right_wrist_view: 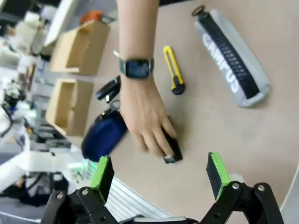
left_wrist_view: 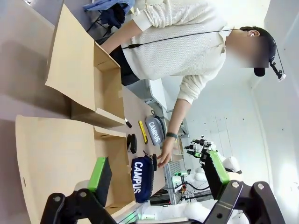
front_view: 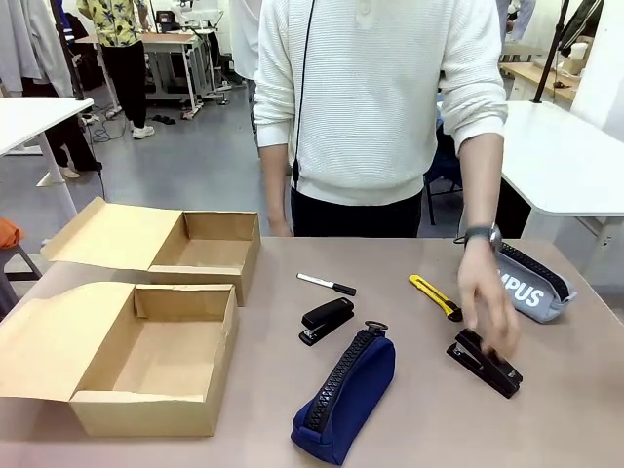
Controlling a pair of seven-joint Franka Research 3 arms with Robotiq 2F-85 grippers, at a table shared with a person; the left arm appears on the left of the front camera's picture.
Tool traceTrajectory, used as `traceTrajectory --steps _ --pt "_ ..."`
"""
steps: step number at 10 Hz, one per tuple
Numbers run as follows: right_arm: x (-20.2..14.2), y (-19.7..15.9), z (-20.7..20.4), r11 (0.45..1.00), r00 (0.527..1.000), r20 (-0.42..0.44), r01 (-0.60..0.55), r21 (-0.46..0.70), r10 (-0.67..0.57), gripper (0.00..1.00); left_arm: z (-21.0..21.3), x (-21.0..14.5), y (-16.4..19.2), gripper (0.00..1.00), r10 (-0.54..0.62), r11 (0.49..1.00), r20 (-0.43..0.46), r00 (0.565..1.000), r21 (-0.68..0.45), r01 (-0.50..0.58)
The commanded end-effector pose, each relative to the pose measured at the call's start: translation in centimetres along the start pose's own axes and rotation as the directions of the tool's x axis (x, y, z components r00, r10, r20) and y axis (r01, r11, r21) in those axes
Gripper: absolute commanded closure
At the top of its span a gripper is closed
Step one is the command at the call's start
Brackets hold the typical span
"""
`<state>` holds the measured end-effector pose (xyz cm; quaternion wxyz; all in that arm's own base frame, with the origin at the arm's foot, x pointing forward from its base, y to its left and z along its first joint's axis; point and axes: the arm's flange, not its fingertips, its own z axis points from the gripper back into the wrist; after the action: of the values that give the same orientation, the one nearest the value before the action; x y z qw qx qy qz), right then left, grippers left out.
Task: Place items inside the box.
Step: Pick up a Pencil pouch or Stapler and place it inside the Mailer Box closest to the robot.
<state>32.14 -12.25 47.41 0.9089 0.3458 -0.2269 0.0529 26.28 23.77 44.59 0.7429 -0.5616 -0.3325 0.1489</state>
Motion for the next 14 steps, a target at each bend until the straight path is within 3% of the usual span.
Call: traceTrajectory --steps 1,3,5,6,8,9,10,12,14 --pt "-1.4 -4.1 4.4 0.996 0.997 0.078 0.018 0.087 -0.025 0.0 0.1 0.1 0.0 0.0 -0.022 0.999 0.012 1.0 -0.022 0.023" --pt "-6.6 -9.0 12.4 0.987 0.98 0.185 0.039 0.158 -0.068 0.0 0.1 0.1 0.0 0.0 -0.022 0.999 0.012 1.0 -0.022 0.023" --pt "-10.8 -12.9 15.2 0.952 0.901 0.349 0.174 0.251 -0.257 0.0 0.1 0.1 0.0 0.0 -0.022 0.999 0.012 1.0 -0.022 0.023" --pt "-8.7 -8.8 12.3 0.986 0.967 0.222 0.094 0.137 -0.123 0.0 0.1 0.1 0.0 0.0 -0.022 0.999 0.012 1.0 -0.022 0.023" --pt "-8.7 -8.8 12.3 0.986 0.967 0.222 0.094 0.137 -0.123 0.0 0.1 0.1 0.0 0.0 -0.022 0.999 0.012 1.0 -0.022 0.023" --pt "-11.3 -10.6 14.7 0.974 0.946 0.265 0.143 0.176 -0.187 0.0 0.1 0.1 0.0 0.0 -0.022 0.999 0.012 1.0 -0.022 0.023" --pt "-10.4 -9.7 13.9 0.984 0.962 0.224 0.128 0.125 -0.154 0.0 0.1 0.1 0.0 0.0 -0.022 0.999 0.012 1.0 -0.022 0.023" --pt "-7.2 -6.9 10.9 0.999 0.99 0.141 -0.031 0.02 0.028 0.0 0.1 0.1 0.0 0.0 -0.022 0.999 0.012 1.0 -0.022 0.023" --pt "-2.6 -4.1 5.2 0.972 0.972 -0.003 -0.234 -0.018 0.234 0.0 0.1 0.1 0.0 0.0 -0.022 0.999 0.012 1.0 -0.022 0.023"
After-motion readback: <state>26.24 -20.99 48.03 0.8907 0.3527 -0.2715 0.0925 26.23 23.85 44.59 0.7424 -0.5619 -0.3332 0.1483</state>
